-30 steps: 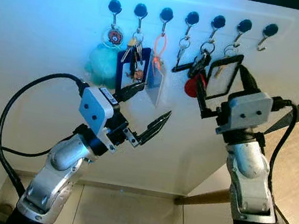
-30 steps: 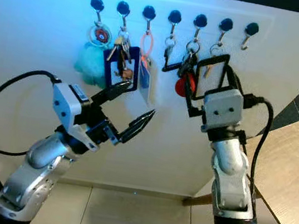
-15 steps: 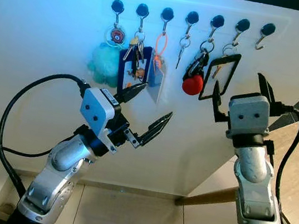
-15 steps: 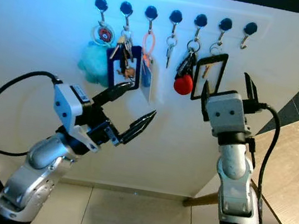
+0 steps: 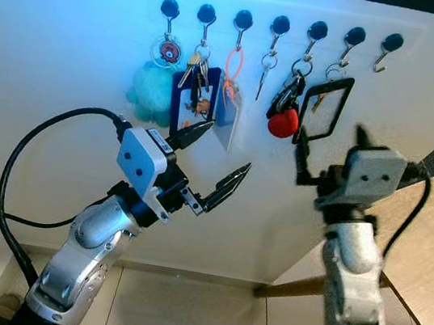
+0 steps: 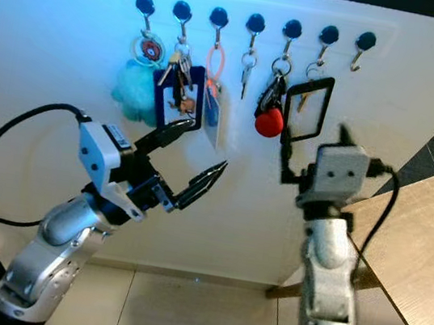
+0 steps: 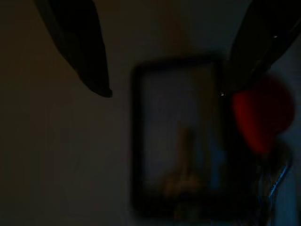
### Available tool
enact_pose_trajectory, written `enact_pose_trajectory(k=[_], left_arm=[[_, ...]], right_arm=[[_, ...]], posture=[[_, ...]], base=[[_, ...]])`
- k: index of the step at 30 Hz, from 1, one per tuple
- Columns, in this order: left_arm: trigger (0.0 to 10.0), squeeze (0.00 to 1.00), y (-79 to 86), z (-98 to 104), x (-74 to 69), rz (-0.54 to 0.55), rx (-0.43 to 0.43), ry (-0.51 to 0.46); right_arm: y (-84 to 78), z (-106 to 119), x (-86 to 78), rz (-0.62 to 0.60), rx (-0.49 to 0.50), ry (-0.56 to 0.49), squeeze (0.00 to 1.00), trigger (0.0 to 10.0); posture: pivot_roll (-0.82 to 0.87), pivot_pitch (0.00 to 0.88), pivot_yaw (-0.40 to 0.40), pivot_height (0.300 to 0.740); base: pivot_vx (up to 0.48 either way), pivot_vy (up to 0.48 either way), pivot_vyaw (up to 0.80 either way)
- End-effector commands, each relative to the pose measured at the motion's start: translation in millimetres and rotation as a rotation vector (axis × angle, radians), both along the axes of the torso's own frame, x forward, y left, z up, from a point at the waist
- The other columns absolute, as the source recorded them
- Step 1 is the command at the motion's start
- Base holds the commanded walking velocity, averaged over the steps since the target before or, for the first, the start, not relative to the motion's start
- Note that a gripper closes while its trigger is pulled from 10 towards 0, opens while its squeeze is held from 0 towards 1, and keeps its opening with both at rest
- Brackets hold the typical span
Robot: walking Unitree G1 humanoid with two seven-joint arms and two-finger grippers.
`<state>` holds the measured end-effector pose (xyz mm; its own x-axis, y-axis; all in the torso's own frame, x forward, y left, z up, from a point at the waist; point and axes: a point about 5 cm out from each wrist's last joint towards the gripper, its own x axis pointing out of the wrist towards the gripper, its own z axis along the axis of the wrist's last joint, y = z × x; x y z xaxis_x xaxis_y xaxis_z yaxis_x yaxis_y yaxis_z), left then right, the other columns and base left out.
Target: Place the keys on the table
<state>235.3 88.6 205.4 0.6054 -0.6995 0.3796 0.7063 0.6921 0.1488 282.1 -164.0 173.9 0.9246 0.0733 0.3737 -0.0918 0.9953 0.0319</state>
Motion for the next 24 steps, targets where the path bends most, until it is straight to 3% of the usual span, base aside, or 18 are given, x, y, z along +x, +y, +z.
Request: enact_pose_trajectory(k=[1, 10, 15, 23, 24], left_arm=[[10.0, 0.00, -5.4, -1, 0.0, -0.013, -0.006, 0.007], [10.0, 0.00, -5.4, -1, -1.4, -0.018, -0.004, 0.008], [10.0, 0.00, -5.2, 0, -0.3, -0.015, -0.006, 0.004], [10.0, 0.00, -4.9, 0, 0.0, -0.013, -0.007, 0.002], [10.0, 0.00, -4.6, 0, -0.3, -0.012, -0.007, 0.003]], right_arm=[[-1.4, -19, -1.9, 0.042, 0.160, 0.087, 0.00, 10.0], [11.6, -31, -8.3, 0.168, 0.369, 0.126, 0.00, 10.0], [10.5, -20, -3.6, 0.246, 0.557, 0.069, 0.00, 10.0], [12.0, -8, -1.5, 0.349, 0.661, 0.022, 0.00, 10.0], [12.3, -5, -0.8, 0.392, 0.726, 0.012, 0.00, 10.0]], posture=[[0.02, 0.081, 0.001, 0.740], [0.03, 0.089, 0.004, 0.740], [0.03, 0.089, 0.006, 0.740], [0.03, 0.088, 0.004, 0.740], [0.03, 0.088, 0.003, 0.740]], base=[[0.000, 0.000, 0.00], [0.000, 0.000, 0.00], [0.000, 0.000, 0.00], [0.000, 0.000, 0.00], [0.000, 0.000, 0.00]])
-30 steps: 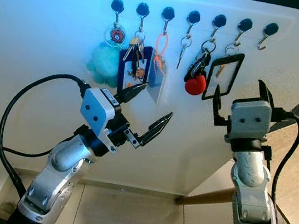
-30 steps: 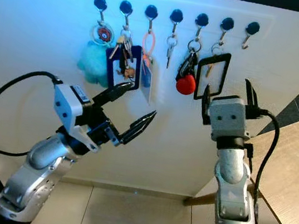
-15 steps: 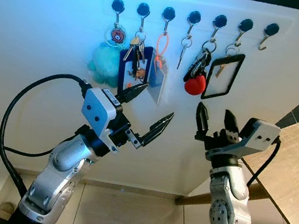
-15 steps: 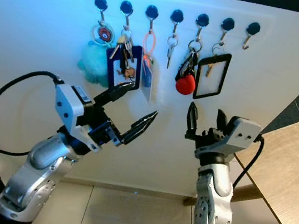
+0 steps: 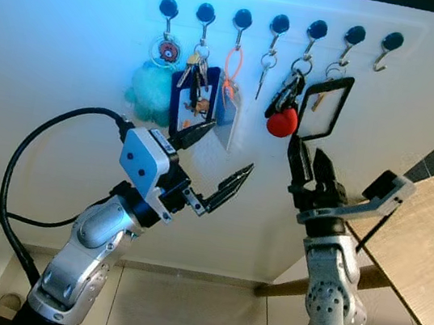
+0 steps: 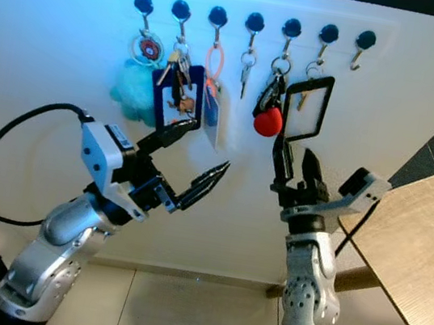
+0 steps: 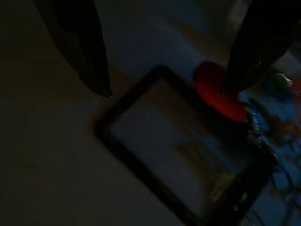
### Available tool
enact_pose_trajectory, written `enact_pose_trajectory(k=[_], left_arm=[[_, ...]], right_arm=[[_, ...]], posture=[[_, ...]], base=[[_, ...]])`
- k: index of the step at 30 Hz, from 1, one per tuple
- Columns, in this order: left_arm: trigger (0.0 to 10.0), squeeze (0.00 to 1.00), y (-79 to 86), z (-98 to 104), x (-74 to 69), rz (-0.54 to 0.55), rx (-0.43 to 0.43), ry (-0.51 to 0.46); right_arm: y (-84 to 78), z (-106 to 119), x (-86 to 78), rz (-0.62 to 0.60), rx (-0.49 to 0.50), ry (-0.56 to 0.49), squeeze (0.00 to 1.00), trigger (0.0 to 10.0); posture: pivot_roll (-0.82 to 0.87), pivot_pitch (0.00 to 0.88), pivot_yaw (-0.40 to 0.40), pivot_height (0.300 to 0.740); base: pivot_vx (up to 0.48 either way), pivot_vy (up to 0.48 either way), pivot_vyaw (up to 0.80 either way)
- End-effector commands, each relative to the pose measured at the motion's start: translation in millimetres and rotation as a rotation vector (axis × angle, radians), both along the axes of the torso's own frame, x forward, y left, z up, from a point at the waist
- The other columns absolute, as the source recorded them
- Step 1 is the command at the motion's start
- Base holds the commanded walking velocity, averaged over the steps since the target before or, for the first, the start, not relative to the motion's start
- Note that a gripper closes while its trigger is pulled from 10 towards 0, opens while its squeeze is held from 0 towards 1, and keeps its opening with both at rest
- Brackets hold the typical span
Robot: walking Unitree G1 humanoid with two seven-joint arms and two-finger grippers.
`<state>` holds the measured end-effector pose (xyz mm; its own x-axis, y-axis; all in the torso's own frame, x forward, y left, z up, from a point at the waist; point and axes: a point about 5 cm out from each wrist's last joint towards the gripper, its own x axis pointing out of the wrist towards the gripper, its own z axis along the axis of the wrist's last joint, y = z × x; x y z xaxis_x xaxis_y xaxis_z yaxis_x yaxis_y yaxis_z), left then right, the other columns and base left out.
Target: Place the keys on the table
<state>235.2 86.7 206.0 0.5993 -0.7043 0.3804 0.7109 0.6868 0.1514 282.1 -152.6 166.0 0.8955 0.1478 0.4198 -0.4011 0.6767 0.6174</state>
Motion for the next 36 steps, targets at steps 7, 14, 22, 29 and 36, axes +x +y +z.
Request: enact_pose_trajectory(k=[7, 14, 22, 29, 36], left_arm=[[10.0, 0.00, -2.8, 0, -0.3, -0.005, -0.007, 0.006], [10.0, 0.00, -2.9, 0, -0.6, -0.007, -0.005, 0.006], [10.0, 0.00, -3.3, 0, -0.8, -0.009, -0.004, 0.004], [10.0, 0.00, -3.9, 0, -1.2, -0.015, 0.004, 0.002], [10.0, 0.00, -3.8, 0, -1.2, -0.016, 0.006, 0.001]], right_arm=[[5.6, 7, -0.9, 0.118, 0.191, -0.019, 0.00, 10.0], [7.3, 9, -2.5, 0.194, 0.273, -0.023, 0.00, 10.0], [3.1, 6, -2.3, 0.214, 0.341, 0.000, 0.00, 10.0], [-0.9, -7, -2.0, 0.217, 0.384, 0.053, 0.00, 10.0], [-3.3, -12, -0.3, 0.209, 0.417, 0.065, 0.00, 10.0]], posture=[[0.03, 0.090, 0.004, 0.740], [0.03, 0.090, 0.004, 0.740], [0.03, 0.090, 0.006, 0.740], [0.04, 0.091, 0.006, 0.740], [0.04, 0.090, 0.007, 0.740]], base=[[0.000, 0.000, 0.00], [0.000, 0.000, 0.00], [0.000, 0.000, 0.00], [0.000, 0.000, 0.00], [0.000, 0.000, 0.00]])
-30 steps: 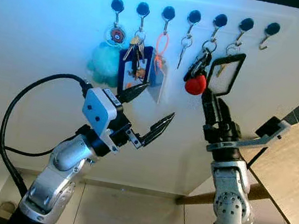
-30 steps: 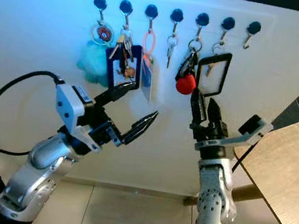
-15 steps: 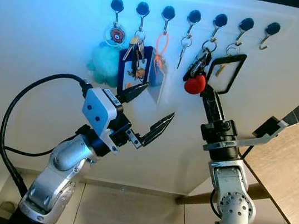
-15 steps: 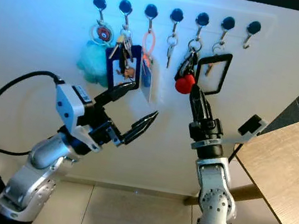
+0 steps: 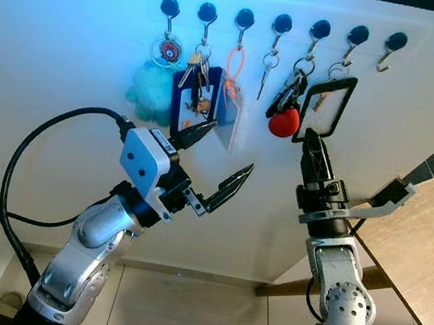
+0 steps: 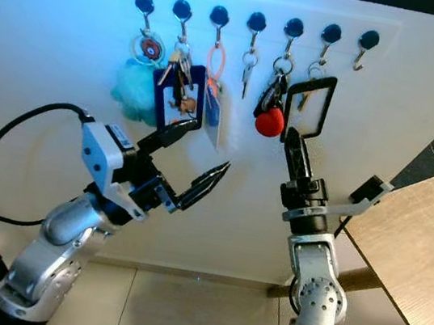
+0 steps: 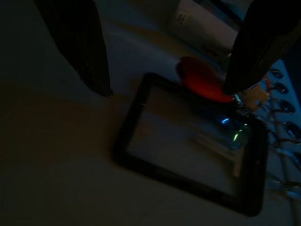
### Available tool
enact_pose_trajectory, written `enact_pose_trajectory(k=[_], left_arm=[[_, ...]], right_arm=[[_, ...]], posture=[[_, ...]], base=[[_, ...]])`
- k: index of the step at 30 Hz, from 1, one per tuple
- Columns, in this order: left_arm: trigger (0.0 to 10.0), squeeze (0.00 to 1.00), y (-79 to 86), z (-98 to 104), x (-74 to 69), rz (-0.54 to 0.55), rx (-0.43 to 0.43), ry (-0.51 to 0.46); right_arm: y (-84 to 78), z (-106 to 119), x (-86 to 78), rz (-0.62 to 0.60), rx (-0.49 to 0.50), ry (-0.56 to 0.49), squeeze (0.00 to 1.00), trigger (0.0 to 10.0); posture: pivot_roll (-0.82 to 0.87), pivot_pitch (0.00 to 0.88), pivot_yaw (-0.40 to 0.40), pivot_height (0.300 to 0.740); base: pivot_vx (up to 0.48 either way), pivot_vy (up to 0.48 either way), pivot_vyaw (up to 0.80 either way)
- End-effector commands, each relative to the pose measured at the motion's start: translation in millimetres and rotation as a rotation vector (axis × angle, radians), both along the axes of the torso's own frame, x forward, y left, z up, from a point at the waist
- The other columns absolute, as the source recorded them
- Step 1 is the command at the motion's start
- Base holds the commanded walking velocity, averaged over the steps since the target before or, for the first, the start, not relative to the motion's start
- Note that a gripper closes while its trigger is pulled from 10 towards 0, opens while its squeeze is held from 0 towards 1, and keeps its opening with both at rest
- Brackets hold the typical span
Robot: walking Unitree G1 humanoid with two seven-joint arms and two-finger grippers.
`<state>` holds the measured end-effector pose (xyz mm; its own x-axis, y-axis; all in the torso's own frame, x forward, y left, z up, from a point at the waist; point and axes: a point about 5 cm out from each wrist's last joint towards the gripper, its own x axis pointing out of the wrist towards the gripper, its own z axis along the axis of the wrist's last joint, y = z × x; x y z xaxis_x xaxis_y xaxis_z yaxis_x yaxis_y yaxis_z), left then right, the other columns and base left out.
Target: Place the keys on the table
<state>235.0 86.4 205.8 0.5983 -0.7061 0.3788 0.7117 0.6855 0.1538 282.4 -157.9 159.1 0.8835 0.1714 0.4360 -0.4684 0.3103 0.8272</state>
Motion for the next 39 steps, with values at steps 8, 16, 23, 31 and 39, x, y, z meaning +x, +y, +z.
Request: enact_pose_trajectory(k=[8, 16, 23, 31, 39], left_arm=[[10.0, 0.00, -4.3, 0, -0.9, -0.022, 0.006, -0.002], [10.0, 0.00, -7.6, 3, -3.5, -0.051, 0.003, -0.010], [10.0, 0.00, -7.5, 3, -3.9, -0.050, 0.000, -0.007], [10.0, 0.00, -6.9, 2, -4.6, -0.046, 0.001, -0.007], [10.0, 0.00, -6.8, 2, -4.5, -0.043, 0.001, -0.006]], right_arm=[[-1.9, -7, 4.9, 0.001, 0.048, 0.025, 0.00, 10.0], [-4.6, 4, 14.6, 0.009, 0.046, -0.021, 0.00, 10.0], [-3.0, 12, 16.8, 0.038, 0.059, -0.061, 0.00, 10.0], [10.3, 20, 5.3, 0.141, 0.074, -0.121, 0.00, 10.0], [16.3, 15, -6.3, 0.171, 0.088, -0.128, 0.00, 4.4]], posture=[[0.04, 0.090, 0.009, 0.740], [0.04, 0.090, 0.007, 0.740], [0.04, 0.091, 0.006, 0.740], [0.04, 0.089, 0.003, 0.740], [0.04, 0.086, 0.007, 0.740]], base=[[0.000, 0.000, 0.00], [0.000, 0.000, 0.00], [0.000, 0.000, 0.00], [0.000, 0.000, 0.00], [0.000, 0.000, 0.00]])
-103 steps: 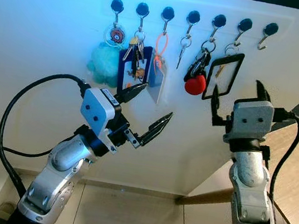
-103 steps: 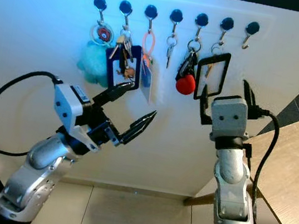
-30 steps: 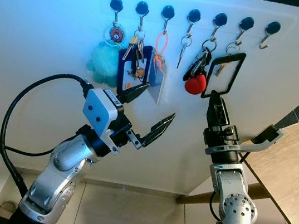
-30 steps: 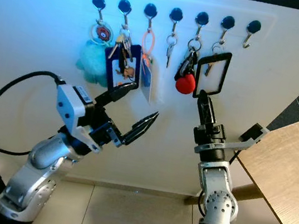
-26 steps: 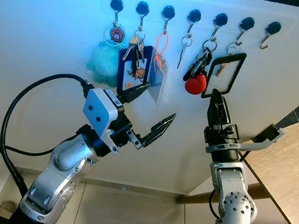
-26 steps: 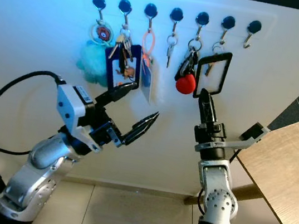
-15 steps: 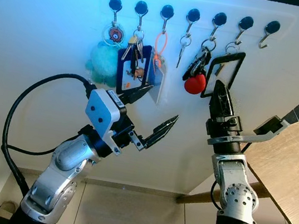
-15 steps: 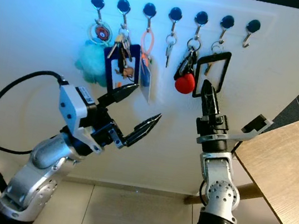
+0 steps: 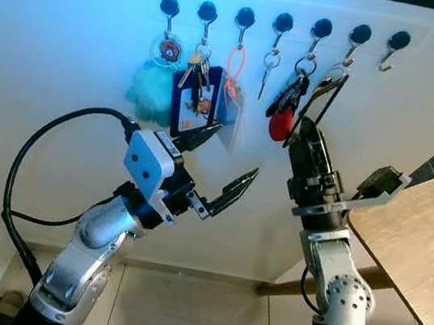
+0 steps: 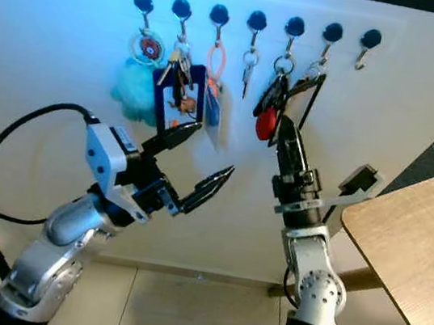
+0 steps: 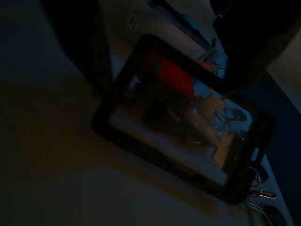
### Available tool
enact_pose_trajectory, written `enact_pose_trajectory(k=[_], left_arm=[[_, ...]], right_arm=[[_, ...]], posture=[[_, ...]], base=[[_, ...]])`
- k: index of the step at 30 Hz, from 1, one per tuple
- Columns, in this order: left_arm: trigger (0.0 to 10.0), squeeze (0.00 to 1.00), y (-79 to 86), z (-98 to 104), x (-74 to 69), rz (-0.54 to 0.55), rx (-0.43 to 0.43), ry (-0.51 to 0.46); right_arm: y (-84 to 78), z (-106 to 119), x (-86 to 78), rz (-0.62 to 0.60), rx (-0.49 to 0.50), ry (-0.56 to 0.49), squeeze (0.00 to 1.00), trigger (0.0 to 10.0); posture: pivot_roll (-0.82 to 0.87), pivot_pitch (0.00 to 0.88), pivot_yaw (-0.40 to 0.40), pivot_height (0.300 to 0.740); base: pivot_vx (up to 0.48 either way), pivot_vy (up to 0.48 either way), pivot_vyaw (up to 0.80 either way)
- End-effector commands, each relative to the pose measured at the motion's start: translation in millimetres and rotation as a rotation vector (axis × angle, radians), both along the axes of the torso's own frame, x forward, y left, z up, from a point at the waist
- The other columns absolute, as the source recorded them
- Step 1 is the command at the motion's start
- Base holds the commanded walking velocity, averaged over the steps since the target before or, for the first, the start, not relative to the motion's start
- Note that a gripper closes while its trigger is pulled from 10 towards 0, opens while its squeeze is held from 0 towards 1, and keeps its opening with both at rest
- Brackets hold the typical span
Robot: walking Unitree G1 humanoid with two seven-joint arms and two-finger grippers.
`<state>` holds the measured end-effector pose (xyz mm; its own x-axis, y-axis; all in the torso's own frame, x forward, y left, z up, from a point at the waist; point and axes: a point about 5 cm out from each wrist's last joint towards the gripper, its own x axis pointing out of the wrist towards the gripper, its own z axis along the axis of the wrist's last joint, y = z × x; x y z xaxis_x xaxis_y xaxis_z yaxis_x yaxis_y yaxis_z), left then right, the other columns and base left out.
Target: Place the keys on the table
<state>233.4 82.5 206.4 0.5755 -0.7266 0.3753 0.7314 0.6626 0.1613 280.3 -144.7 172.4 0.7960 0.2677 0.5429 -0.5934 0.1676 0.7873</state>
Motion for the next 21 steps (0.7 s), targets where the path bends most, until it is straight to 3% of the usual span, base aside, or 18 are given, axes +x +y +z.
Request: enact_pose_trajectory(k=[1, 3, 4, 7, 8, 21], left_arm=[[10.0, 0.00, -3.0, 1, -2.6, -0.012, -0.006, -0.003], [10.0, 0.00, -3.1, 1, -2.4, -0.012, -0.006, -0.004], [10.0, 0.00, -3.1, 1, -2.3, -0.011, -0.006, -0.004], [10.0, 0.00, -3.0, 1, -2.3, -0.010, -0.006, -0.004], [10.0, 0.00, -3.0, 1, -2.3, -0.009, -0.006, -0.004], [10.0, 0.00, -2.2, 1, -1.9, 0.004, -0.005, -0.007]], right_arm=[[2.4, 1, -5.4, 0.009, 0.021, -0.015, 0.00, 3.3], [1.8, 0, -6.1, 0.007, 0.025, -0.012, 0.00, 3.3], [0.4, -1, -6.6, 0.000, 0.029, -0.010, 0.00, 1.8], [-0.9, 0, -6.9, -0.005, 0.033, -0.009, 0.00, 1.3], [-2.2, 0, -7.2, -0.009, 0.038, -0.010, 0.00, 0.0], [-9.5, 1, -11.0, -0.036, 0.069, -0.015, 0.00, 0.0]], posture=[[0.04, 0.086, 0.007, 0.740], [0.04, 0.086, 0.007, 0.740], [0.04, 0.088, 0.009, 0.740], [0.03, 0.088, 0.010, 0.740], [0.03, 0.088, 0.010, 0.740], [0.04, 0.094, 0.007, 0.740]], base=[[0.000, 0.000, 0.00], [0.000, 0.000, 0.00], [0.000, 0.000, 0.00], [0.000, 0.000, 0.00], [0.000, 0.000, 0.00], [0.000, 0.000, 0.00]])
